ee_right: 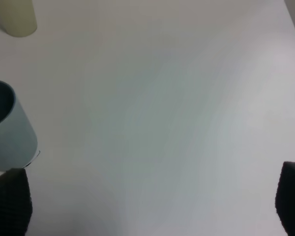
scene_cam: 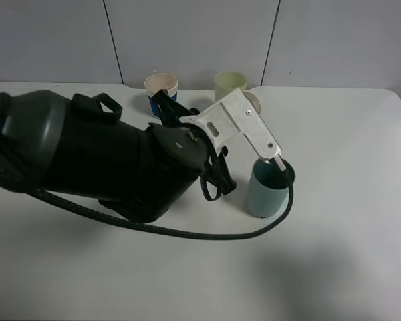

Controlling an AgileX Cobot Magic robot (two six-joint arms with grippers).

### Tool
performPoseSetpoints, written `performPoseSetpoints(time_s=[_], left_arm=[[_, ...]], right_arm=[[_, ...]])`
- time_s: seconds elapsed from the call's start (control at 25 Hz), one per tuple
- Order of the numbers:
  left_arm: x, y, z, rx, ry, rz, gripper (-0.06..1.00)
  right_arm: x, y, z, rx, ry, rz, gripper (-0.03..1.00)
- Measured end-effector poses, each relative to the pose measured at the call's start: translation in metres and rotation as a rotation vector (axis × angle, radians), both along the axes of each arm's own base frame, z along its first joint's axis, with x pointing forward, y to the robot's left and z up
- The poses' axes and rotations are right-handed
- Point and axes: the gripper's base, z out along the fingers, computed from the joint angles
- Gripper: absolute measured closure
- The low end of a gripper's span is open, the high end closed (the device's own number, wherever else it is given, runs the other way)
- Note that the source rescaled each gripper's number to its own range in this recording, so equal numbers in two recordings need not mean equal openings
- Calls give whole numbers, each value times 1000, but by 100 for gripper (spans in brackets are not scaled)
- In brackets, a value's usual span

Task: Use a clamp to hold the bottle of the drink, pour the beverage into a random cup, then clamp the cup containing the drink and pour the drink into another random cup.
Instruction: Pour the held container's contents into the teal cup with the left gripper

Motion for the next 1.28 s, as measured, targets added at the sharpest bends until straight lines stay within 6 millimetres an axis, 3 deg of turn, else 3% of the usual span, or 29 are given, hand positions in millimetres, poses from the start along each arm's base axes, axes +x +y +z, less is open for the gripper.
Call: performPoseSetpoints(time_s=[0.32,0.72,1.0,1.28], left_arm=[[-2,-12,-20,102,-38,-116,88],[6,-26,-30,152,-79,-180,88],[20,-18,-27,181,-128,-153,88],[23,-19,-23,252,-190,-201,88]], right_arm=[[0,0,0,0,0,0,-3],[0,0,0,0,0,0,-3],[0,0,0,0,0,0,-3],[0,0,0,0,0,0,-3]])
